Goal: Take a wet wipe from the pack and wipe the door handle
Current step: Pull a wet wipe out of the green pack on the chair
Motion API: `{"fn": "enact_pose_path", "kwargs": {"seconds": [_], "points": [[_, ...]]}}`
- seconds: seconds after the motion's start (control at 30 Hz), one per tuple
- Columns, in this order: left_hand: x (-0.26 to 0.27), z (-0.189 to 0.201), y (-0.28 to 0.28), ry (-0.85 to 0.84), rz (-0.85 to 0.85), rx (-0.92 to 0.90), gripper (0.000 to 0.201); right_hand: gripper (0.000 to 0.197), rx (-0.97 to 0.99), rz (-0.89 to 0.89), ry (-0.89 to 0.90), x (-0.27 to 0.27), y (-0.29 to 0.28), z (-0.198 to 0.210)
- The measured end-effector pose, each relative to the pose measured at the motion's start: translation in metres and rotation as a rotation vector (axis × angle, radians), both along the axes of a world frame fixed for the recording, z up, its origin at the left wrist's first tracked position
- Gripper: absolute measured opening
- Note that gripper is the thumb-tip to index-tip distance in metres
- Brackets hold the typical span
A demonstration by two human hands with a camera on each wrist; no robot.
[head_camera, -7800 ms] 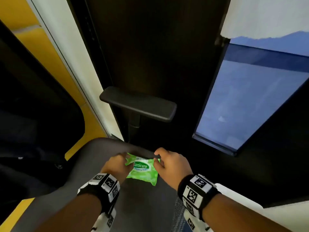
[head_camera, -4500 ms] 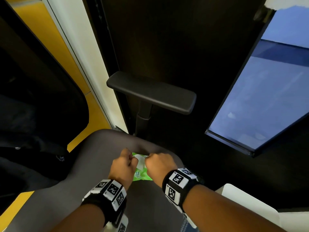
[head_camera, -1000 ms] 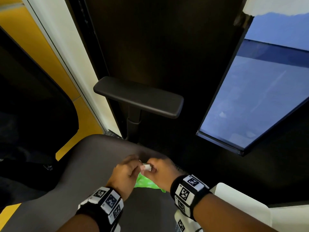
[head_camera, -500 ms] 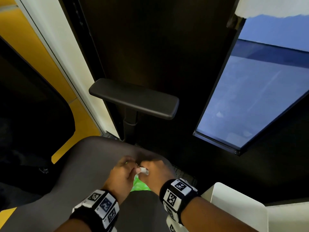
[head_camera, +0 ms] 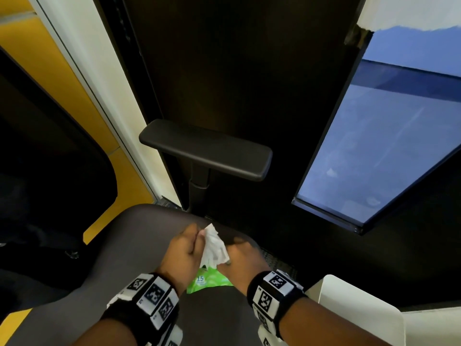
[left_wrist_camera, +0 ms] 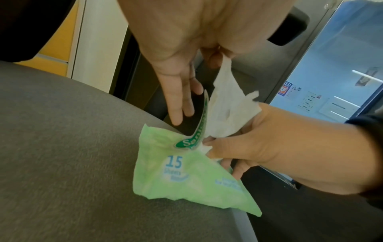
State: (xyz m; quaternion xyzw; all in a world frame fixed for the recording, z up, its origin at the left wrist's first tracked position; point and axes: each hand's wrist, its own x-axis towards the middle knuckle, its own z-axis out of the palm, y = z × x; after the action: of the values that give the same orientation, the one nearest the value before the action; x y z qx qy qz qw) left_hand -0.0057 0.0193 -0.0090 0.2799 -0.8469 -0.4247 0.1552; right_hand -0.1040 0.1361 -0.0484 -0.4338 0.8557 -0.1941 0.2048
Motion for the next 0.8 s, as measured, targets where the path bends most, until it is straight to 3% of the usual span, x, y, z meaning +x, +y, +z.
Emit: {"fn": "enact_pose_path", "kwargs": {"seconds": [0.13, 0.27, 0.4, 0.57, 0.7, 0.8], "points": [[0.010, 0.003, -0.008, 0.097, 0.157, -0.049, 0.034, 0.024, -0.106, -0.011, 0.055, 0.002, 0.008, 0.008], [0.011, 0.019, -0.009, 0.240, 0.300, -0.014, 0.035, 0.025, -0.077, 0.120, 0.126, 0.004, 0.011, 0.006], [0.011, 0.018, -0.011, 0.238, 0.327, 0.051, 0.033, 0.023, -0.107, 0.196, 0.243, 0.003, 0.011, 0.004], [0.011, 0.008, 0.002, 0.222, 0.312, 0.219, 0.030, 0.007, -0.125, 0.254, 0.281, 0.004, 0.014, 0.006], [0.009, 0.003, 0.014, 0.178, 0.241, 0.323, 0.031, 0.020, -0.073, 0.188, 0.050, 0.001, 0.018, 0.012], [0.009, -0.006, 0.017, 0.136, 0.208, 0.392, 0.040, 0.020, -0.140, 0.009, -0.068, 0.000, 0.026, 0.021]]}}
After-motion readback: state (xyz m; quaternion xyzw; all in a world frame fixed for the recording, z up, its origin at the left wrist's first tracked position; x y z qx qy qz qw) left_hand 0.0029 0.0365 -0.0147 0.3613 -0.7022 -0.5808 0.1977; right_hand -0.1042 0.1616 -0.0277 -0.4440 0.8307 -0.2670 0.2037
